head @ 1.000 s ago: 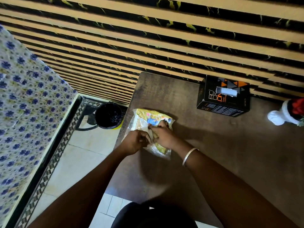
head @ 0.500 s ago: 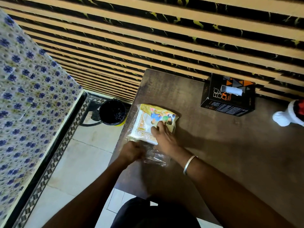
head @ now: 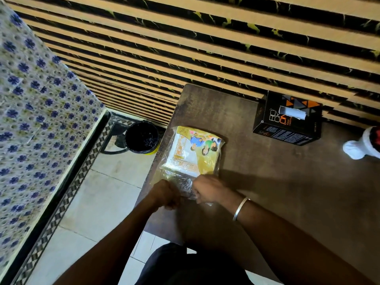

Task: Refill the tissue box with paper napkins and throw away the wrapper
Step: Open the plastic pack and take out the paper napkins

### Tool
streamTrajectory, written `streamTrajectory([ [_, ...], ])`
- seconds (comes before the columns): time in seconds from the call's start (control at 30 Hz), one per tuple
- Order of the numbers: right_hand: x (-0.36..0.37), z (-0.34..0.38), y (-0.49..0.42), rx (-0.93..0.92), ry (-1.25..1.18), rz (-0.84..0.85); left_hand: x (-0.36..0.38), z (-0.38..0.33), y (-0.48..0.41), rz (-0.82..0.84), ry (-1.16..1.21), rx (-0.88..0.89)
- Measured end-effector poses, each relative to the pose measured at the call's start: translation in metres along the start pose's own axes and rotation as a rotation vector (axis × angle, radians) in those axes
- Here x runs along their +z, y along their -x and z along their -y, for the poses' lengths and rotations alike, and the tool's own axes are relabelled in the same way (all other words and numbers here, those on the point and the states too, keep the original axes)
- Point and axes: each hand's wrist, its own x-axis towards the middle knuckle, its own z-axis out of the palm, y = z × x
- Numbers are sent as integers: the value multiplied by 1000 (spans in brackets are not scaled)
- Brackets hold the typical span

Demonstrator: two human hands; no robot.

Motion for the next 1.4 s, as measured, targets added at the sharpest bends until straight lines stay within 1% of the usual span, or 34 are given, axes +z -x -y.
streamTrajectory([
  [0.07,3,-4,-1,59,-151,-64,1,0,0,-15,11,28],
  [0.13,1,-11,-2,141,-413,-128,3,0,-1,-46,41,82],
  [0.2,-5,-15,-2,203,-738,-165,7,-1,-2,-125,65,140],
  [0.27,-13,-15,-1,253,-991,-195,10,-5,-1,-239,93,213],
  [0.33,-21,-15,-1,267,-1099,-227,11,-9,1,-314,168,273],
  [0.4,-29,-14,1,241,-1186,-257,13,-13,1,-332,237,293],
  [0.47,-36,-13,4,206,-1295,-262,16,-16,3,-270,354,250],
  [0.53,-41,-12,8,157,-1362,-218,21,-18,5,-200,476,191],
  [0.6,-45,-12,12,92,-1351,-137,26,-22,4,-182,583,136],
  [0.67,-48,-14,16,31,-1281,-34,28,-27,2,-204,681,87],
  [0.73,-50,-15,19,-3,-1222,64,29,-31,-4,-185,755,74],
  [0.8,-52,-16,22,-7,-1187,124,31,-34,-12,-163,844,64],
  [0.87,-55,-15,23,1,-1165,170,31,-39,-15,-131,940,-5],
  [0.97,-58,-17,27,0,-1109,250,29,-51,-18,-17,994,-86],
  [1.0,-60,-18,28,-7,-1087,274,29,-54,-19,-31,1005,-99],
  [1.03,-64,-20,29,5,-1063,268,27,-55,-22,-49,1036,-119],
  [1.07,-70,-22,29,36,-1052,202,28,-53,-30,-83,1041,-124],
  [1.1,-78,-26,25,103,-1063,68,26,-53,-35,-83,1043,-104],
  [1.17,-91,-43,9,304,-1102,-324,25,-58,-31,-99,1033,-75],
  [1.2,-96,-55,-2,393,-1030,-509,26,-57,-31,-110,1036,-55],
  [1.23,-98,-69,-13,483,-846,-588,28,-58,-32,-126,1052,-39],
  [1.27,-97,-81,-24,544,-669,-550,30,-58,-35,-173,1061,-27],
  [1.3,-94,-89,-34,574,-584,-450,33,-58,-38,-204,1083,-24],
  [1.33,-90,-94,-41,586,-607,-349,36,-59,-41,-209,1125,-23],
  [1.4,-81,-98,-52,602,-788,-232,38,-68,-36,-208,1158,-62],
])
